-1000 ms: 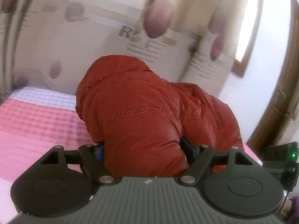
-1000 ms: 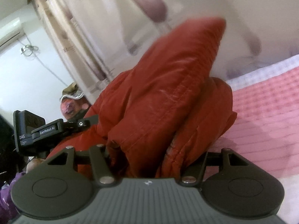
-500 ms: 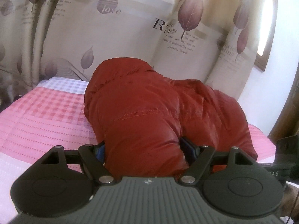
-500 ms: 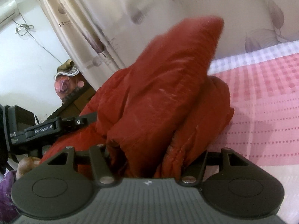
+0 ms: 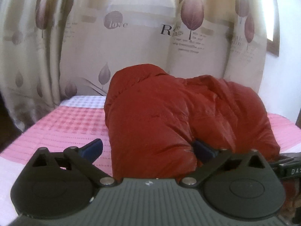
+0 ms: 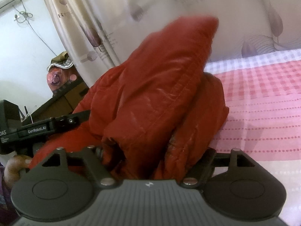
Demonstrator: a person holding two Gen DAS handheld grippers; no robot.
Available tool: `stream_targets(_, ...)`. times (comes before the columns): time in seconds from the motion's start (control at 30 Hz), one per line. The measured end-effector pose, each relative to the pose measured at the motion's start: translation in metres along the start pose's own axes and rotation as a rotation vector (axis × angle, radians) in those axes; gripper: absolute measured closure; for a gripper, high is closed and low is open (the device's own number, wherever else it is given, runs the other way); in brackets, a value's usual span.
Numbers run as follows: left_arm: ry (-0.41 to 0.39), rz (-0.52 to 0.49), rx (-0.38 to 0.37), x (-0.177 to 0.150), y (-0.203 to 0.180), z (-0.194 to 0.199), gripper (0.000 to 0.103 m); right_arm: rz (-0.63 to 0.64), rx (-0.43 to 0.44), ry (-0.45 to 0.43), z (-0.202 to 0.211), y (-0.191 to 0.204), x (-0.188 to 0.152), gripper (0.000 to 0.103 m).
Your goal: Fold large clothes
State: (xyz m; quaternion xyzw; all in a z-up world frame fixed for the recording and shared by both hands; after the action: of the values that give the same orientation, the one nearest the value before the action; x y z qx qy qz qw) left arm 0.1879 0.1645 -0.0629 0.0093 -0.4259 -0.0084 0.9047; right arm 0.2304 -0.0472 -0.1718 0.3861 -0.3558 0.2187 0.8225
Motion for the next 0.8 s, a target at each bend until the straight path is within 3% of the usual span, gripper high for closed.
stream_targets(0.43, -0.026, -0.011, 0.067, -0.001, -0.002, 0.011, 0.0, -0.021, -0.04, -0.024, 0.002, 0.002, -0.002, 0.009)
stream_targets(0.7, -0.034, -0.021, 0.141, -0.004, -0.005, 0.026, 0.0, 0.012, -0.082, -0.06, 0.015, 0.009, -0.005, 0.008)
stream_targets(0.8, -0.04, -0.018, 0.203, -0.005, -0.006, 0.034, 0.0, 0.042, -0.106, -0.09, 0.024, 0.016, -0.008, 0.008)
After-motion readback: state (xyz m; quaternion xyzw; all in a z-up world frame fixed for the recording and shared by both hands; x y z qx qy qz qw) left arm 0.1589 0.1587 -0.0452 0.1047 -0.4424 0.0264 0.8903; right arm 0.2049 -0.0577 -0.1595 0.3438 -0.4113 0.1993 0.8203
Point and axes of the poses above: each gripper's, at about its wrist camera, not at the fingertips, and z roughly against the way its jaws point, y to its left, x to its top, the point moved 7 cm from there along -z, roughly the way its jaws point, and after that the axes turned 15 degrees about y, right-handed, at the moved point
